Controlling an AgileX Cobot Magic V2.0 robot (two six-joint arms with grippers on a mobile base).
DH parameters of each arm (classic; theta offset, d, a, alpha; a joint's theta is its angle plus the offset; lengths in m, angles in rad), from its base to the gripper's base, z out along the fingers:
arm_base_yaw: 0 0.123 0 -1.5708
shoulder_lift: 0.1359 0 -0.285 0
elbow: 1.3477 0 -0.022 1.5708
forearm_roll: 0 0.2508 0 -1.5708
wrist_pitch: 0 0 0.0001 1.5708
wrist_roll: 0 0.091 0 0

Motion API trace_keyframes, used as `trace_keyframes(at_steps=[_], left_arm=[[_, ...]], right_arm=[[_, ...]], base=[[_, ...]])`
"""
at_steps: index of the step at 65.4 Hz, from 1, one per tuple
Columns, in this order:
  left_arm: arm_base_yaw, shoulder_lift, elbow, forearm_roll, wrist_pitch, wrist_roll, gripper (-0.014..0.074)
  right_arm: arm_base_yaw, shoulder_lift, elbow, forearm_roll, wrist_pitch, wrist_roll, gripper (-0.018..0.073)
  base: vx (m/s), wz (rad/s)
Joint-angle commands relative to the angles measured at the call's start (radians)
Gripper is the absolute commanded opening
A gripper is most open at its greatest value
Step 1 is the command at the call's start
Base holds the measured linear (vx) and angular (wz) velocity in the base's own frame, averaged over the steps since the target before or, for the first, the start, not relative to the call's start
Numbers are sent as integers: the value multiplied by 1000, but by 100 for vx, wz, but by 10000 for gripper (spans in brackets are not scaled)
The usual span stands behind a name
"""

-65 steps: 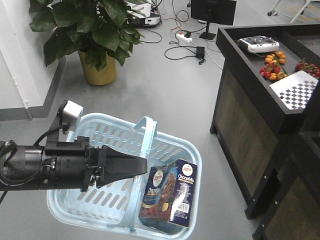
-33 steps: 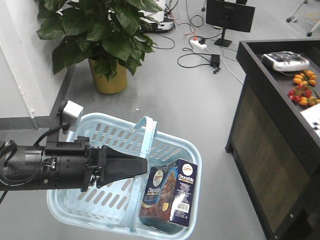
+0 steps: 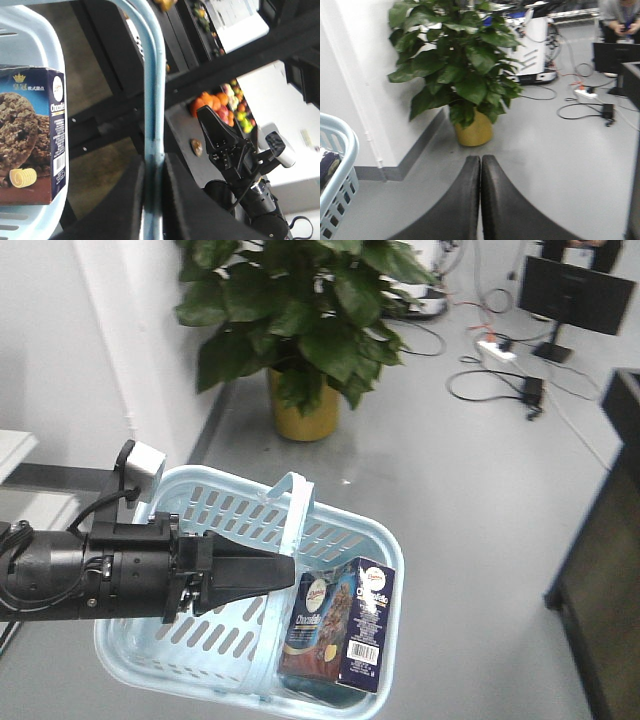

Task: Left arm holds basket, right arm returns cookies
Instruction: 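Turn the base toward the snack shelves, keeping the basket in the left gripper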

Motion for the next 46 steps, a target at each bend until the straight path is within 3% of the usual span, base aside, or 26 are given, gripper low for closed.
trace_keyframes(at_steps=[1,46], left_arm=[[-5,-32,-30,-118,57,19,-8],[-5,-32,-30,-118,57,19,-8]], right_arm=[[0,-3,20,-3,-73,-2,-8],[0,-3,20,-3,-73,-2,-8]], base=[[20,54],[16,62]])
